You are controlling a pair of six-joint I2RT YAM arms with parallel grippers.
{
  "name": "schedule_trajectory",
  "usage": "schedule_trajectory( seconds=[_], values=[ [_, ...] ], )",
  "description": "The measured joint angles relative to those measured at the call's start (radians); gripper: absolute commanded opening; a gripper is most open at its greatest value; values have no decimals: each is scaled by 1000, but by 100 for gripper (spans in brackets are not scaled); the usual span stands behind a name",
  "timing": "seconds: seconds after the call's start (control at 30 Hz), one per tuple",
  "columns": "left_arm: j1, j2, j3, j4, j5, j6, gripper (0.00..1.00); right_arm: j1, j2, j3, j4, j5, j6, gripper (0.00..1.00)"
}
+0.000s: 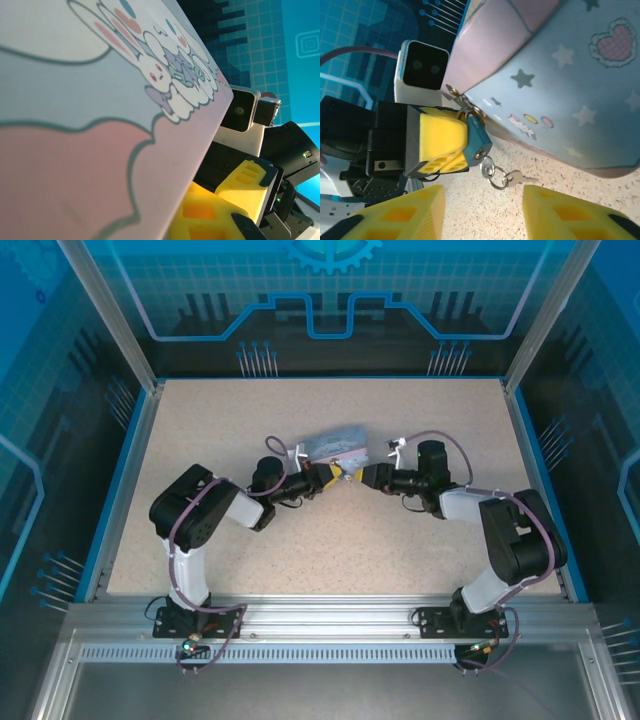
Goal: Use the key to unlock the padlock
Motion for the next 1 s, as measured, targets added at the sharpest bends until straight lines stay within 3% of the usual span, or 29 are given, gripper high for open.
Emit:
schedule_trajectory(
  seconds=[0.33, 0.57, 1.0],
  values=[
    [0, 0, 7, -6, 0, 0, 0, 10, 97, -73, 336, 3, 264, 36],
    [0, 0, 8, -6, 0, -1, 0, 48, 144, -47, 378, 26, 317, 34],
    [0, -1, 8, -2, 0, -6, 0, 60, 198, -44, 493, 51, 385, 17]
  ],
)
